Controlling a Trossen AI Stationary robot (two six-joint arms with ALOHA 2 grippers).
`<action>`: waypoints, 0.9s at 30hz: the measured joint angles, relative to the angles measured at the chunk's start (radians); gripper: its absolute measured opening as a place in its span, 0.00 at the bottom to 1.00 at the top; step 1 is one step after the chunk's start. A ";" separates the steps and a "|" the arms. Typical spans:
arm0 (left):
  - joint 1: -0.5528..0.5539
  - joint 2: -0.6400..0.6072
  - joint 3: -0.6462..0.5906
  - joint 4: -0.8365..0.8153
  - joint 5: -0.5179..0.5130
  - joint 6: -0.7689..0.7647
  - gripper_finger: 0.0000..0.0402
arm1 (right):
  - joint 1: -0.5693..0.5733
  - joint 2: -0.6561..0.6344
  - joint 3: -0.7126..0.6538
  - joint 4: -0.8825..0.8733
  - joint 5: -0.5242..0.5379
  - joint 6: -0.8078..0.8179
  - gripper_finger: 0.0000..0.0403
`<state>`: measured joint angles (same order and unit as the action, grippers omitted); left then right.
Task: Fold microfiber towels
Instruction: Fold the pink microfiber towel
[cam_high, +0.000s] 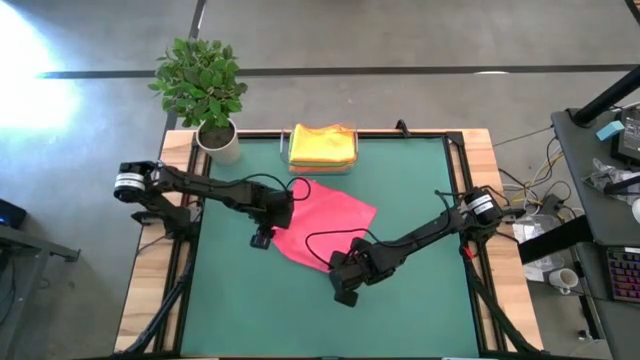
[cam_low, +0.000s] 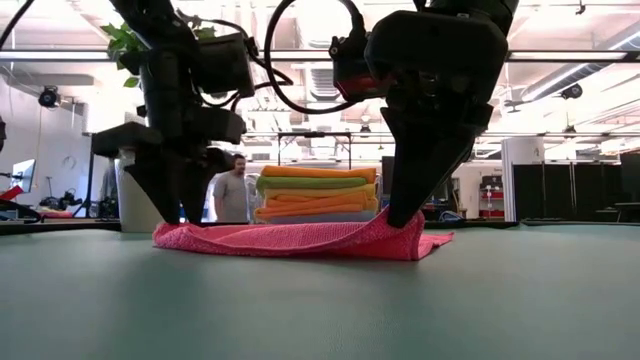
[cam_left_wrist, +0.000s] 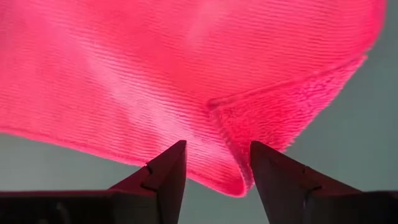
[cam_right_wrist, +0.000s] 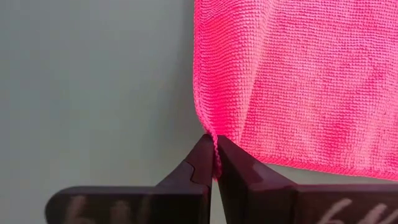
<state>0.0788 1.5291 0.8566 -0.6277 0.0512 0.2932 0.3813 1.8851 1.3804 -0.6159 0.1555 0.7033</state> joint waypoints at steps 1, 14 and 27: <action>0.000 0.000 0.000 0.000 -0.003 -0.001 0.40 | 0.000 0.000 0.000 0.000 0.000 0.000 0.02; -0.003 0.049 0.000 0.005 0.077 -0.003 0.40 | 0.000 0.000 0.000 0.000 0.000 0.003 0.02; -0.021 0.030 0.000 0.058 0.074 0.003 0.40 | 0.000 0.000 0.000 0.000 0.000 0.000 0.02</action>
<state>0.0577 1.5596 0.8567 -0.5702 0.1257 0.2965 0.3813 1.8847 1.3804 -0.6163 0.1555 0.7033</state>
